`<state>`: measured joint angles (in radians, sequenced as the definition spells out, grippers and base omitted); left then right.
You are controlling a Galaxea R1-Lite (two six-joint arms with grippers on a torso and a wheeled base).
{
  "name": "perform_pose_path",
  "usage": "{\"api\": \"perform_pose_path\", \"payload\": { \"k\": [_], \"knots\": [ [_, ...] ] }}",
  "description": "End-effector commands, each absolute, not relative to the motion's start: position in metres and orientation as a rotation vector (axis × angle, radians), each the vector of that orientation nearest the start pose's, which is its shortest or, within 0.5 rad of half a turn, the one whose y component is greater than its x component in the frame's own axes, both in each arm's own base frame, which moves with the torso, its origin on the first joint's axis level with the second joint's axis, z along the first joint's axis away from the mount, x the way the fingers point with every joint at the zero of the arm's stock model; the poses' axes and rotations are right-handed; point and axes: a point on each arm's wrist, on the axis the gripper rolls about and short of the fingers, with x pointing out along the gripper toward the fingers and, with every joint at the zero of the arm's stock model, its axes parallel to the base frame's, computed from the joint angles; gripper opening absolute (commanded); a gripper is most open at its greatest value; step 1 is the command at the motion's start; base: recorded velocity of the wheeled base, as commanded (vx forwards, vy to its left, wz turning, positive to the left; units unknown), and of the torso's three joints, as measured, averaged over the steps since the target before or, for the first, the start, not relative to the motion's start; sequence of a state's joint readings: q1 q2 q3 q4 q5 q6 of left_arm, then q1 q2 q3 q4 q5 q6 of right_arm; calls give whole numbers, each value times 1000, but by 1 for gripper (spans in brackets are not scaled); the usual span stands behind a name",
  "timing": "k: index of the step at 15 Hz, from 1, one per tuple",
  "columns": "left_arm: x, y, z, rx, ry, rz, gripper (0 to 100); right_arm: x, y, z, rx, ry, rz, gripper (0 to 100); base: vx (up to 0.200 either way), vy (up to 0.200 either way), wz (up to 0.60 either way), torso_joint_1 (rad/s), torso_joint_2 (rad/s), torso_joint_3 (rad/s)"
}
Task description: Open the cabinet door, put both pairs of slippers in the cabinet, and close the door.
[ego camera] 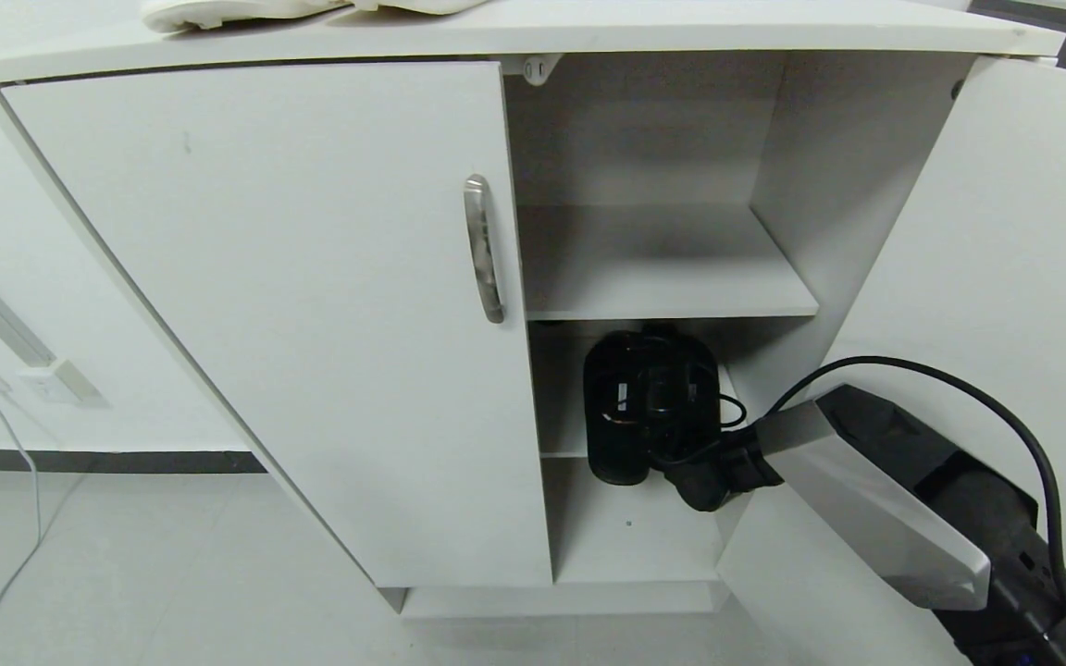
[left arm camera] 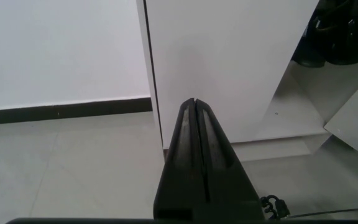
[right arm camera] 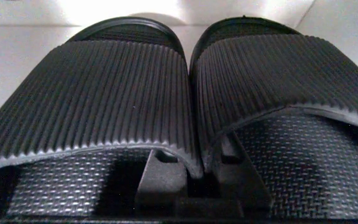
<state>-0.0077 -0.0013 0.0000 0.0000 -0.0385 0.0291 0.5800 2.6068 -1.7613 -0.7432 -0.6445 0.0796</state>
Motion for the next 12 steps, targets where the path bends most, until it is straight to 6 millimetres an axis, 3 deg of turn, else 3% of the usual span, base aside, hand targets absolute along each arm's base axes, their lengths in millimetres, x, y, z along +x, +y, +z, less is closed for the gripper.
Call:
{"api": "perform_pose_path", "payload": {
  "k": [1, 7, 9, 12],
  "knots": [
    [-23, -1, 75, 29, -1, -46, 0, 450, 278, 59, 19, 84, -68, 100, 0, 0, 0, 0, 0, 0],
    [-23, -1, 75, 29, -1, -46, 0, 445, 277, 58, 8, 99, -67, 100, 0, 0, 0, 0, 0, 0],
    [-23, -1, 75, 29, -1, -46, 0, 436, 276, 63, 8, 99, -59, 100, 0, 0, 0, 0, 0, 0],
    [-23, -1, 75, 29, -1, -46, 0, 403, 278, 81, 12, 90, -19, 100, 0, 0, 0, 0, 0, 0]
  ]
}}
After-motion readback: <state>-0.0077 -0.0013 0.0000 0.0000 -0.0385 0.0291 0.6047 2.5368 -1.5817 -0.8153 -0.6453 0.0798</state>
